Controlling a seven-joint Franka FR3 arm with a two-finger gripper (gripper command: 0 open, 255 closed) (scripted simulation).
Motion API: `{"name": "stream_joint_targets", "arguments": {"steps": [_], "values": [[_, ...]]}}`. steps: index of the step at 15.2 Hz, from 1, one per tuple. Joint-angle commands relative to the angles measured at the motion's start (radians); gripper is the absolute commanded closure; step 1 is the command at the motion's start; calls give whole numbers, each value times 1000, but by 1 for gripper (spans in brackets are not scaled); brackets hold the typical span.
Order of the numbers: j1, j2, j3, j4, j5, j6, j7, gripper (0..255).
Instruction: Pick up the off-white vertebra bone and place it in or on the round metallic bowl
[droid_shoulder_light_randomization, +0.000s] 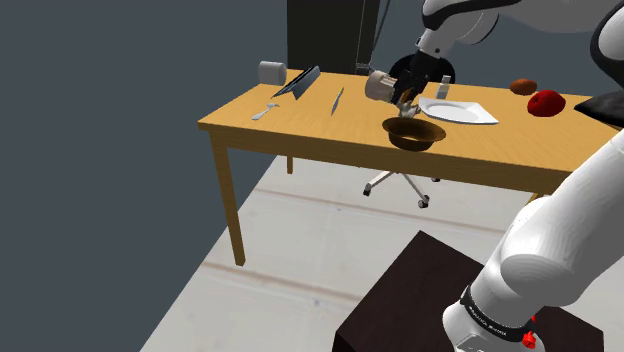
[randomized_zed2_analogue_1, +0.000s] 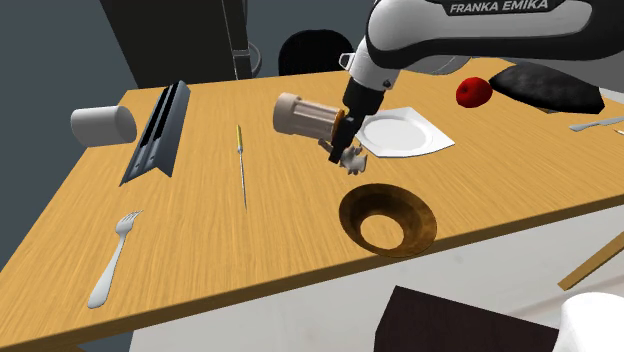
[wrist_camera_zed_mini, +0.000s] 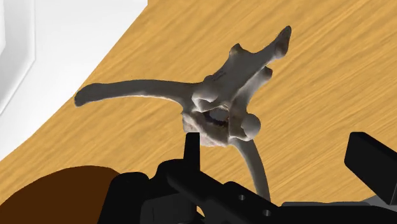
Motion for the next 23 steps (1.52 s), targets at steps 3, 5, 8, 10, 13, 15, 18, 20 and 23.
{"name": "stream_joint_targets", "arguments": {"steps": [3,5,8,10,13,15,18,20,23], "values": [[3,4,2,-23,3,21,-1,0],[3,4,2,-23,3,21,-1,0],[3,4,1,-23,3,21,-1,0],[3,-6,4,-29,-2,20,4,255],[2,-23,11,-44,-13,23,14,255],[-2,-12,-3,-35,-4,19,-9,255],[7,3,-2,-23,2,21,0,255],[8,3,-2,3,1,-4,6,255],[10,5,-2,45,-1,-43,15,255]]}}
